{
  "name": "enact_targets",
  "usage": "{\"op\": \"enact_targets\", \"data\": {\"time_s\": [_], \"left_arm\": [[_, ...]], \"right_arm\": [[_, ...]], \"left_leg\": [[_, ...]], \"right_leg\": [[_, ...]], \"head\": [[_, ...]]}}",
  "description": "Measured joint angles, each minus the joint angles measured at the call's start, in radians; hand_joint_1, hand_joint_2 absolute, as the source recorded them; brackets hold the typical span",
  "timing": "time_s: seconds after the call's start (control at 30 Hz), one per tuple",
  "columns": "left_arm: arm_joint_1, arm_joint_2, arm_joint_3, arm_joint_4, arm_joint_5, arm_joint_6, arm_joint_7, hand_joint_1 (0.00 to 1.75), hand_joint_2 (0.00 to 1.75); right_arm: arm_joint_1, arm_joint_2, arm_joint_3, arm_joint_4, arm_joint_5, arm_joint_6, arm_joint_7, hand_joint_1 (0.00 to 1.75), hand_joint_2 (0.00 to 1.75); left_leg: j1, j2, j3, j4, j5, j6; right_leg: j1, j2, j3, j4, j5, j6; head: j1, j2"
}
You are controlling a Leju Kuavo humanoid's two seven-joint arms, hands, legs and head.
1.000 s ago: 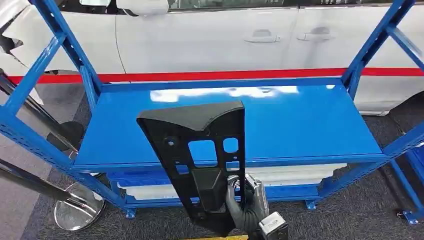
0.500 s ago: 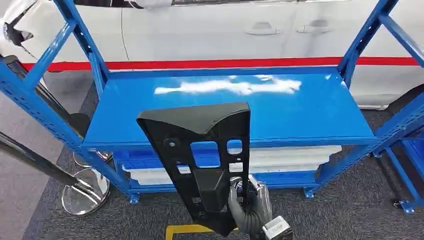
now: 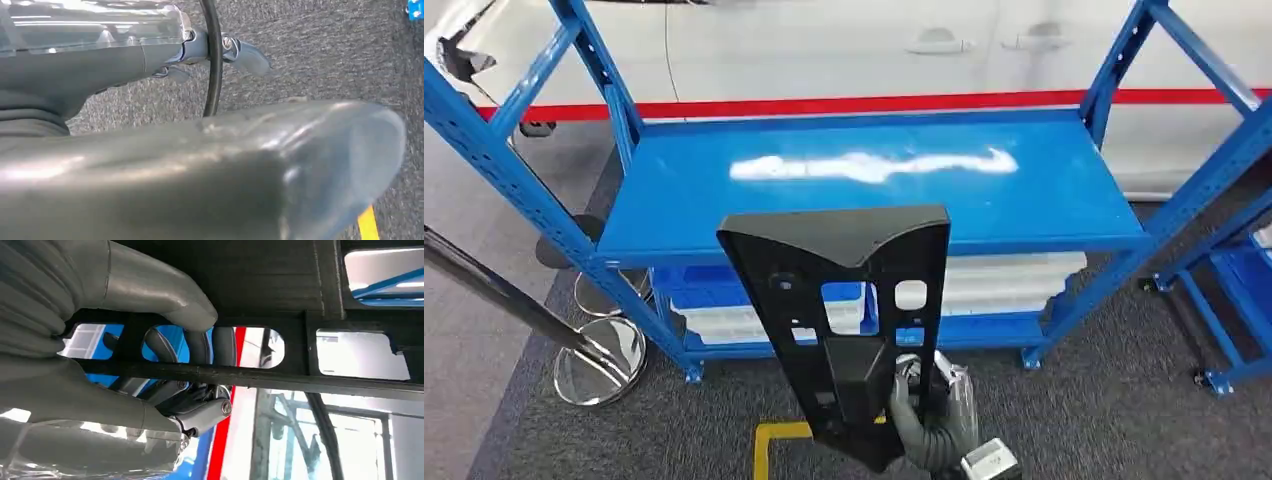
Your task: Take the parts from the cabinet and place them on the table.
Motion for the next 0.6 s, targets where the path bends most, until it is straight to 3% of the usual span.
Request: {"op": "enact_targets", "data": {"time_s": [0.03, 0.07, 0.1, 0.17, 0.2, 0.23, 0.27, 0.33, 0.37, 0.4, 0.43, 0.5, 0.53, 0.57, 0.6], "left_arm": [[0.002, 0.002, 0.002, 0.000, 0.000, 0.000, 0.000, 0.00, 0.00], [0.002, 0.002, 0.003, 0.000, -0.001, -0.002, 0.000, 0.00, 0.00], [0.004, 0.002, 0.003, 0.001, -0.003, -0.003, 0.000, 0.00, 0.00], [0.002, 0.004, 0.006, 0.001, -0.005, -0.003, 0.000, 0.00, 0.00], [0.001, 0.005, 0.009, 0.001, -0.006, -0.003, 0.000, 0.00, 0.00], [0.000, 0.007, 0.012, 0.001, -0.006, -0.004, 0.000, 0.00, 0.00], [0.000, 0.007, 0.013, 0.001, -0.006, -0.004, 0.000, 0.00, 0.00], [0.000, 0.008, 0.013, 0.001, -0.008, -0.004, 0.000, 0.00, 0.00], [-0.003, 0.010, 0.014, 0.001, -0.009, -0.004, 0.000, 0.00, 0.00], [-0.007, 0.013, 0.014, 0.001, -0.011, -0.005, -0.001, 0.00, 0.00], [-0.010, 0.013, 0.015, 0.001, -0.013, -0.005, -0.001, 0.00, 0.00], [-0.009, 0.014, 0.020, 0.001, -0.018, -0.006, -0.001, 0.00, 0.00], [-0.008, 0.014, 0.022, 0.001, -0.019, -0.007, -0.001, 0.00, 0.00], [-0.009, 0.013, 0.023, 0.002, -0.019, -0.008, -0.001, 0.00, 0.00], [-0.009, 0.013, 0.024, 0.002, -0.019, -0.009, -0.001, 0.00, 0.00]], "right_arm": [[0.002, 0.000, 0.000, 0.000, 0.000, 0.006, -0.001, 1.75, 1.75], [0.002, 0.000, 0.000, 0.000, 0.001, 0.011, -0.002, 1.75, 1.75], [0.003, 0.000, 0.000, -0.002, 0.002, 0.013, -0.003, 1.75, 1.75], [0.004, 0.000, 0.000, -0.003, 0.009, 0.015, -0.008, 1.75, 1.75], [0.005, 0.000, 0.000, -0.003, 0.011, 0.016, -0.010, 1.75, 1.75], [0.005, 0.000, 0.000, -0.003, 0.013, 0.019, -0.011, 1.75, 1.75], [0.005, 0.000, 0.000, -0.003, 0.013, 0.021, -0.012, 1.75, 1.75], [0.005, 0.000, 0.000, -0.003, 0.014, 0.027, -0.013, 1.75, 1.75], [0.005, 0.000, 0.000, -0.003, 0.015, 0.029, -0.013, 1.75, 1.75], [0.005, 0.000, 0.000, -0.003, 0.015, 0.032, -0.014, 1.75, 1.75], [0.005, 0.000, -0.001, -0.003, 0.016, 0.034, -0.016, 1.75, 1.75], [0.005, 0.000, -0.001, -0.003, 0.019, 0.040, -0.019, 1.75, 1.75], [0.007, 0.000, -0.001, -0.003, 0.019, 0.042, -0.019, 1.75, 1.75], [0.008, 0.000, -0.002, -0.003, 0.019, 0.042, -0.019, 1.75, 1.75], [0.009, -0.001, -0.002, -0.003, 0.019, 0.043, -0.021, 1.75, 1.75]], "left_leg": [[0.006, -0.002, -0.005, 0.005, -0.006, -0.006], [0.007, -0.002, -0.018, 0.025, -0.050, -0.010], [0.008, -0.002, -0.034, 0.075, -0.118, -0.012], [0.008, -0.003, -0.059, 0.202, -0.224, -0.016], [0.008, -0.003, -0.061, 0.260, -0.240, -0.017], [0.008, -0.003, -0.053, 0.289, -0.221, -0.016], [0.008, -0.003, -0.032, 0.283, -0.185, -0.013], [0.004, -0.003, 0.057, 0.182, -0.117, 0.000], [-0.003, -0.004, 0.132, 0.084, -0.125, 0.012], [-0.008, -0.003, 0.191, -0.016, -0.160, 0.020], [-0.008, -0.003, 0.200, -0.041, -0.173, 0.017], [-0.017, -0.004, 0.187, -0.037, -0.157, 0.027], [-0.011, -0.003, 0.177, -0.051, -0.139, 0.033], [-0.006, 0.007, 0.175, -0.055, -0.125, 0.036], [-0.005, 0.005, 0.157, -0.057, -0.110, 0.048]], "right_leg": [[-0.009, -0.004, -0.010, -0.008, 0.015, -0.014], [-0.006, -0.007, -0.022, -0.007, 0.026, -0.022], [-0.005, -0.007, -0.036, -0.007, 0.037, -0.032], [0.000, -0.008, -0.062, -0.006, 0.059, -0.035], [0.004, -0.008, -0.079, -0.004, 0.071, -0.036], [0.007, -0.009, -0.099, 0.000, 0.083, -0.036], [0.009, -0.009, -0.117, 0.004, 0.093, -0.035], [0.013, -0.008, -0.150, 0.014, 0.111, -0.033], [0.013, -0.008, -0.160, 0.020, 0.120, -0.031], [0.020, -0.008, -0.168, 0.026, 0.126, -0.024], [0.017, -0.012, -0.170, 0.026, 0.136, -0.018], [0.009, -0.015, -0.170, 0.016, 0.157, -0.005], [0.015, -0.011, -0.169, 0.013, 0.167, 0.003], [0.011, -0.005, -0.182, 0.026, 0.137, 0.008], [0.010, -0.003, -0.196, 0.066, 0.069, 0.014]], "head": [[-0.001, 0.000], [-0.001, 0.000], [0.000, 0.000], [-0.001, 0.000], [-0.001, 0.000], [-0.001, 0.000], [-0.001, 0.000], [-0.001, 0.000], [-0.001, 0.000], [-0.001, 0.000], [0.000, 0.000], [-0.001, 0.000], [0.000, 0.000], [-0.001, 0.000], [0.000, 0.000]]}}
